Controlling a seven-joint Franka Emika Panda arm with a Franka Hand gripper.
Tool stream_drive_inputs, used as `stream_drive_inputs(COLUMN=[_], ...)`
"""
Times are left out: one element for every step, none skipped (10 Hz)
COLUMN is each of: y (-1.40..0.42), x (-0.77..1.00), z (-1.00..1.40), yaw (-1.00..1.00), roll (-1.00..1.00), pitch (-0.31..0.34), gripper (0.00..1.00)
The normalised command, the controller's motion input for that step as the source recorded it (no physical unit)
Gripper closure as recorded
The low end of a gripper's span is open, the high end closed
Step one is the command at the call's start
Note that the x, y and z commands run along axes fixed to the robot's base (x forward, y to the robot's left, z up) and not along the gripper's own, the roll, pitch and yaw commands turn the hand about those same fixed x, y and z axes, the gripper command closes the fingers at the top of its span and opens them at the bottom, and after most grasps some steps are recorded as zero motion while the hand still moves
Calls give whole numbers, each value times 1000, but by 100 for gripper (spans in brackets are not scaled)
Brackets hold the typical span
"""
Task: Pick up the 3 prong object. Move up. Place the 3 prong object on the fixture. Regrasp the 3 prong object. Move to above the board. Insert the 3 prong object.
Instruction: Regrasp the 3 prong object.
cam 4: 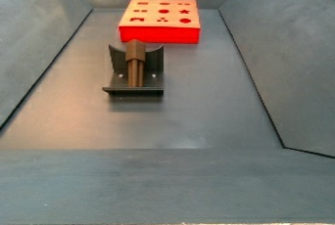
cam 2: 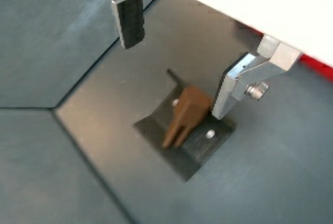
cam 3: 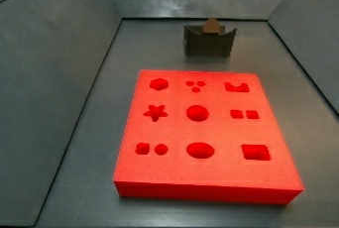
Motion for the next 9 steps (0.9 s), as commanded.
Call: stream_drive_inputs(y=[-35,-37,-42,-44,-47,-48,-50,-36,72], x=[82,96,105,106,104,106,105,99,39], z=[-15,-21,-22,-22,-22,-25,-26,-14,-1000], yaw=[67,81,97,127,135,152,163,176,130], roll=[1000,1000,1000,934,815,574,457,234,117], pitch=[56,86,112,139,137,123,116,87,152], gripper=[0,0,0,0,0,0,0,0,0])
